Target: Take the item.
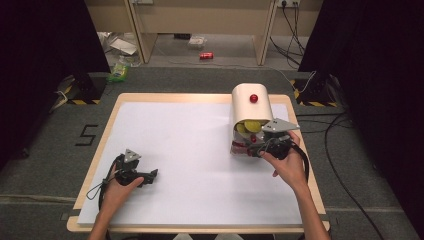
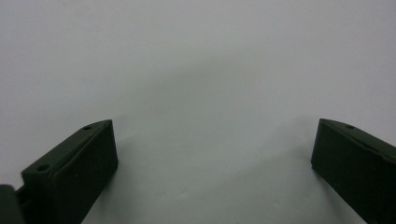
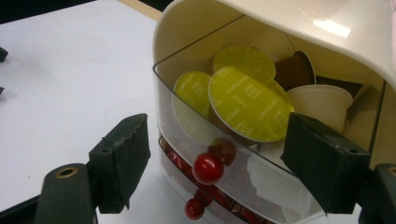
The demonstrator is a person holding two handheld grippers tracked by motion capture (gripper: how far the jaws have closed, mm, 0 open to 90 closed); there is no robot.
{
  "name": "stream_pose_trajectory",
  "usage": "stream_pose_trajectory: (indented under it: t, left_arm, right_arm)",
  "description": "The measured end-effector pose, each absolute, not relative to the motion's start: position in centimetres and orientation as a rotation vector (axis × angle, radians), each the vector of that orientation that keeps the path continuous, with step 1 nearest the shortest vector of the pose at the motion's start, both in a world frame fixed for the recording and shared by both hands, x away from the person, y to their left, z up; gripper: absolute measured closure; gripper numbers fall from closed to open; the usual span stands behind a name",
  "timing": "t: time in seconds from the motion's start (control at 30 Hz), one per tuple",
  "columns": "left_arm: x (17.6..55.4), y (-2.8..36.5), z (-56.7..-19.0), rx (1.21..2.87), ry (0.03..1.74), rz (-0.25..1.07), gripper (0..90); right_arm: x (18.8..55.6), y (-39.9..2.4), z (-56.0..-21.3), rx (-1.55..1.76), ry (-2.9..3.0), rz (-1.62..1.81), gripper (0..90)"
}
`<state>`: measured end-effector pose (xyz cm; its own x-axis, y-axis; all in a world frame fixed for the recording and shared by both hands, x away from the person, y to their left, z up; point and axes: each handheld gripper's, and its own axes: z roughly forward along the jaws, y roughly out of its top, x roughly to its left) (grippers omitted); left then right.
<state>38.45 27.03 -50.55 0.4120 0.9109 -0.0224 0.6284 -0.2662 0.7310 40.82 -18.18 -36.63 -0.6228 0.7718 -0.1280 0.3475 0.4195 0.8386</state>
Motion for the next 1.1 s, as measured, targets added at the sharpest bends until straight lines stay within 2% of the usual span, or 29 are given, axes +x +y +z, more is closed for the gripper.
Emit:
stream_pose_trajectory:
  t: [0.63, 0.87, 1.1]
  left_arm:
    - [38.4, 27.0, -50.5, 1.999, 1.304, 0.54, 0.0]
    - [38.4, 27.0, -50.5, 1.998, 1.304, 0.54, 0.0]
    - [38.5, 27.0, -50.5, 1.998, 1.304, 0.539, 0.0]
  right_arm:
    - [39.5, -18.1, -36.3, 0.911, 2.229, 1.05, 26.9]
    - [38.2, -18.6, -36.4, 0.888, 2.238, 1.053, 32.9]
    - [37.7, -18.6, -36.5, 0.889, 2.237, 1.059, 32.8]
